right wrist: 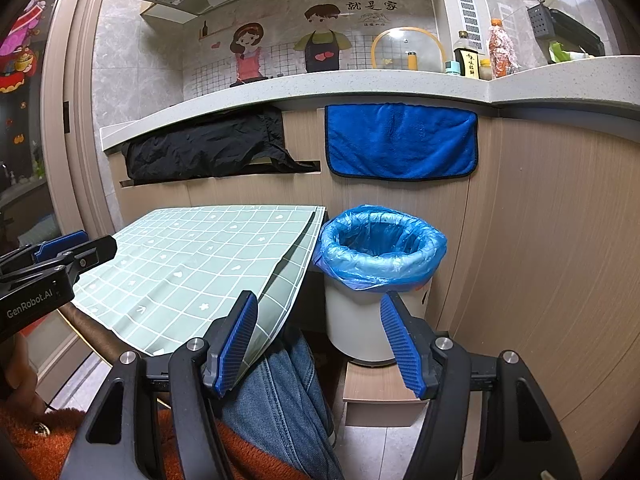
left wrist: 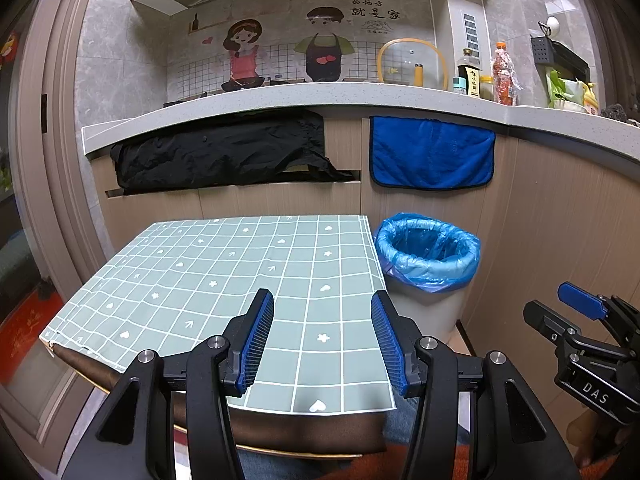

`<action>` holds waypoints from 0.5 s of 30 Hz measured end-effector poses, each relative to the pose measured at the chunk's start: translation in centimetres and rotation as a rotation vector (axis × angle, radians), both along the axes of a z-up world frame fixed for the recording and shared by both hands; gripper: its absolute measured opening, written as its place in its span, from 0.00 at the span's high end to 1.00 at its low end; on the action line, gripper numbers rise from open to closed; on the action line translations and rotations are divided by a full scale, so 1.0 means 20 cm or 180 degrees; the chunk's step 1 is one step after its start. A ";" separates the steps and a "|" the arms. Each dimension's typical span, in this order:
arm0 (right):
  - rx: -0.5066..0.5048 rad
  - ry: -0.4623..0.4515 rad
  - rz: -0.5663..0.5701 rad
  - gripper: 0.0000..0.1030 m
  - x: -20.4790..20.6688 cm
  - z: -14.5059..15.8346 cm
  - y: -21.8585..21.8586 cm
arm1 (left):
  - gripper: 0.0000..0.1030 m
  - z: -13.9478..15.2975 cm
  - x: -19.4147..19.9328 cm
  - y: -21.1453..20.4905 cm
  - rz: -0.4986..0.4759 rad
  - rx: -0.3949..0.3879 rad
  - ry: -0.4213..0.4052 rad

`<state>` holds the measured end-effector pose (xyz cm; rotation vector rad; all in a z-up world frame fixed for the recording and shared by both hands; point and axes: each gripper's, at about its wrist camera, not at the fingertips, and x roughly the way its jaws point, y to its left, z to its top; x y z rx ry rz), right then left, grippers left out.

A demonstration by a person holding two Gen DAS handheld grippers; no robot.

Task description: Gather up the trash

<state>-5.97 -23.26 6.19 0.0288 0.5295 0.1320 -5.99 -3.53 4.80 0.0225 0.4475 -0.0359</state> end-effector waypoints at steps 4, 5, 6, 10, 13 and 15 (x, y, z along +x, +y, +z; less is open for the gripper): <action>0.0006 0.0001 0.0006 0.41 0.00 0.00 -0.01 | 0.50 0.00 0.00 0.00 -0.0003 0.0003 0.0013; 0.0003 0.0001 0.0010 0.41 0.00 0.00 -0.01 | 0.50 0.00 0.00 0.00 -0.0003 0.0004 0.0012; 0.0002 0.0000 0.0010 0.41 0.00 0.00 -0.01 | 0.50 0.00 0.00 0.00 -0.0002 0.0003 0.0006; -0.0002 -0.0011 0.0003 0.41 0.00 0.01 -0.01 | 0.50 0.00 0.00 0.00 -0.0005 0.0001 0.0014; 0.0002 -0.0004 0.0003 0.41 0.00 0.00 -0.01 | 0.50 0.00 0.00 0.00 -0.0013 0.0007 0.0019; 0.0008 0.0007 -0.0007 0.41 0.00 0.01 -0.01 | 0.50 0.00 0.00 0.00 -0.0019 0.0007 0.0017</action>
